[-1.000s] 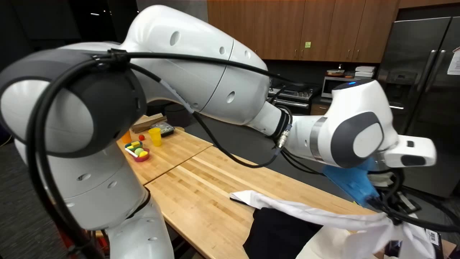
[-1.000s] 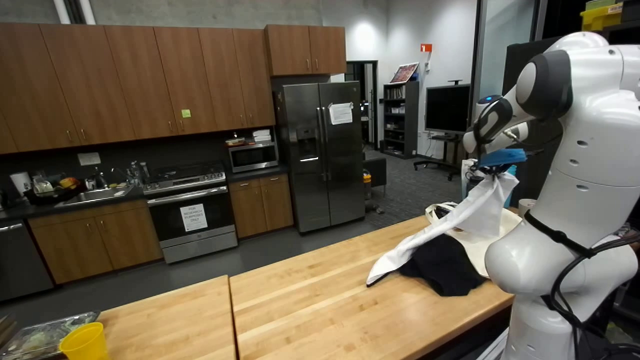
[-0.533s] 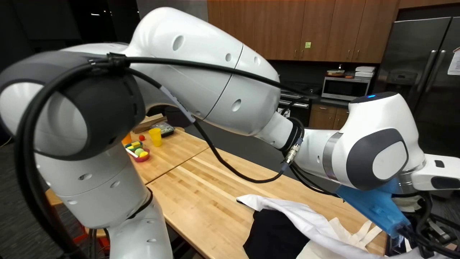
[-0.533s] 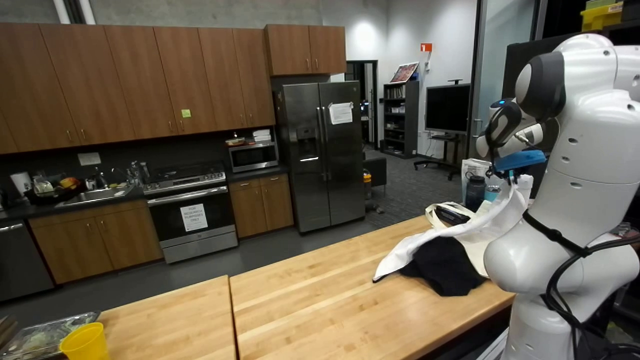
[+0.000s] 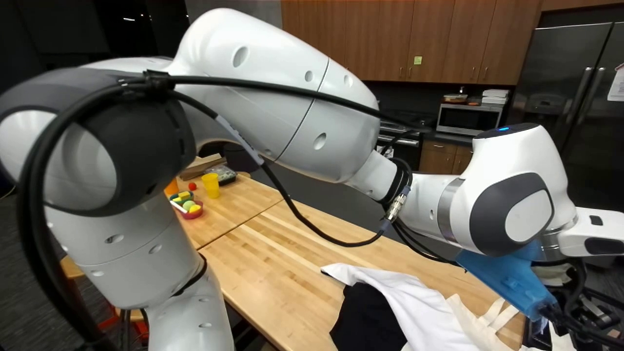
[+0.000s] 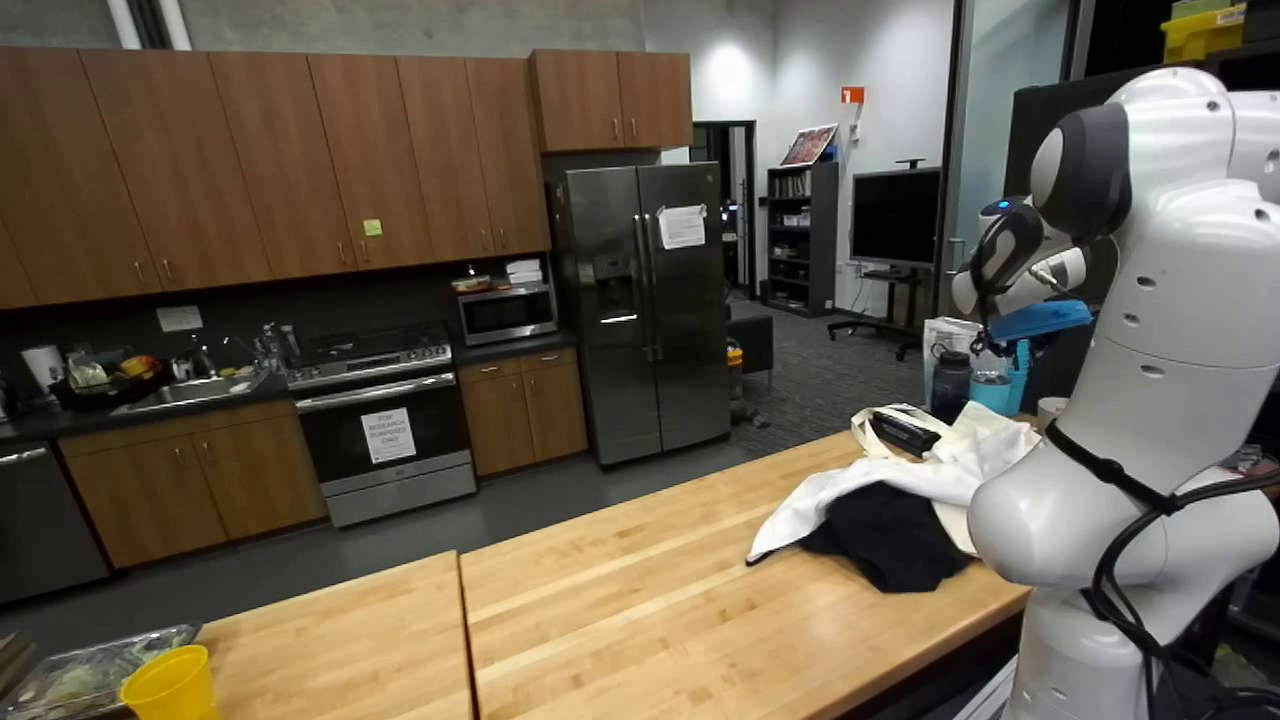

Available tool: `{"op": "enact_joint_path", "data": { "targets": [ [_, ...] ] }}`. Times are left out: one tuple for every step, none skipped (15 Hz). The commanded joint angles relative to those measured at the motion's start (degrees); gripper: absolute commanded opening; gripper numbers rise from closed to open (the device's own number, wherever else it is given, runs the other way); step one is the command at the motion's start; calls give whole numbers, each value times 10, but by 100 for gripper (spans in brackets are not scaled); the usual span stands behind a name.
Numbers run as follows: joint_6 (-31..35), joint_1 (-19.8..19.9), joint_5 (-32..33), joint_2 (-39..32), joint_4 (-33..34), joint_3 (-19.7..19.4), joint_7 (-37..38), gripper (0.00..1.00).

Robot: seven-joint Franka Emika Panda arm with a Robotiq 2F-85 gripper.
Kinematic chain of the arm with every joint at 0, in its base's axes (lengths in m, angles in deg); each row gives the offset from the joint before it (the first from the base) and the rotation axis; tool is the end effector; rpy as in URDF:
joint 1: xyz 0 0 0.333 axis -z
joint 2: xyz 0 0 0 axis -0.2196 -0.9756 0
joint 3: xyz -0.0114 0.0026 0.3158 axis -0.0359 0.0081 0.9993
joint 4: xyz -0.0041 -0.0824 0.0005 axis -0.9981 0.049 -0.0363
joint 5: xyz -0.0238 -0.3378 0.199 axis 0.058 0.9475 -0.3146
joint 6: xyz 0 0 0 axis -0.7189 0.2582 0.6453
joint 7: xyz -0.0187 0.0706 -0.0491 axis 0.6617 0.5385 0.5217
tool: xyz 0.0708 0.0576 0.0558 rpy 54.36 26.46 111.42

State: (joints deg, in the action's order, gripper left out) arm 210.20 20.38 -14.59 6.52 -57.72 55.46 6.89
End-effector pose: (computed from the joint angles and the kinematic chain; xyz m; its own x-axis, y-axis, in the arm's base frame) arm 0.2797 -0.4480 0.4552 0.5954 -0.7066 0.3822 -0.8034 -0.5259 0.2794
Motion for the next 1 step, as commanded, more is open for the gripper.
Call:
{"op": "enact_joint_path", "data": {
  "targets": [
    [-1,1,-1,0,1,1,-1,29]
  ]
}}
